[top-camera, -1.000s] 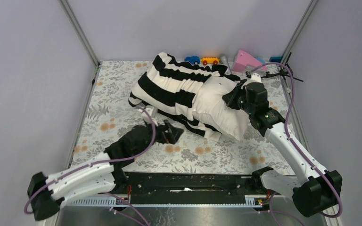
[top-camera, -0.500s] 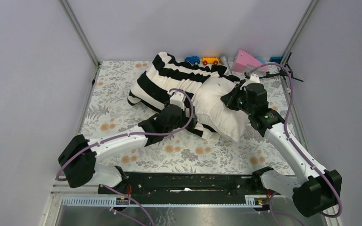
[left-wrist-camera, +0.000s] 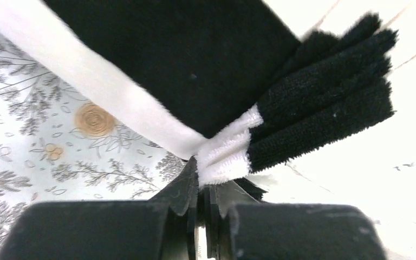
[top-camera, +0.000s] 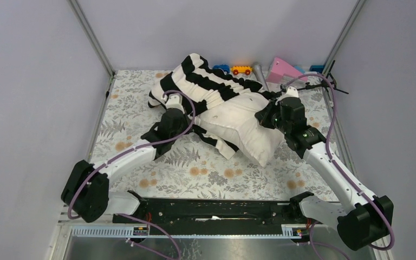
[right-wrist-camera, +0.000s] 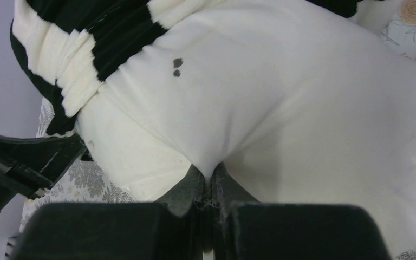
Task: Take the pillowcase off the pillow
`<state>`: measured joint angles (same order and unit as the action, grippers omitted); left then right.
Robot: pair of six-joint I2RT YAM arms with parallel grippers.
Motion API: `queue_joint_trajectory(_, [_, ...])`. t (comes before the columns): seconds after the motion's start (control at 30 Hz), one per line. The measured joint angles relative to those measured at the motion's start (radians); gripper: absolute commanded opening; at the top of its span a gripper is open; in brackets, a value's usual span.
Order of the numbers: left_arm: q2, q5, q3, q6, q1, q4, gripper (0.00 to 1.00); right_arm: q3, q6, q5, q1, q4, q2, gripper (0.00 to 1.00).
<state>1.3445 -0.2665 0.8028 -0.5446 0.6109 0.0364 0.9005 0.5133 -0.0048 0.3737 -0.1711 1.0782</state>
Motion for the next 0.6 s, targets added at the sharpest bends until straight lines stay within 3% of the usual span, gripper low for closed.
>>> queue_joint_trajectory(0.2, [-0.157,-0.003,-0.077,-0.016,-0.030,-0.018,0.00,-0.001,0.006,0.029,0.006,-0.010,-0.010,0.01])
queue_joint_trajectory(0.4, [-0.346,0.042,-0.085,-0.013,-0.035,-0.099,0.00,-0.002,0.004,-0.102,0.005,0.035,0.008,0.18])
queue_joint_trajectory(0.43, [-0.365,0.052,-0.085,-0.014,-0.037,-0.107,0.00,-0.002,0.005,-0.131,0.005,0.049,0.023,0.25])
queue_joint_trajectory(0.6, [-0.396,0.143,-0.083,-0.013,-0.054,-0.143,0.12,0.025,0.011,-0.248,0.001,0.063,0.116,0.82])
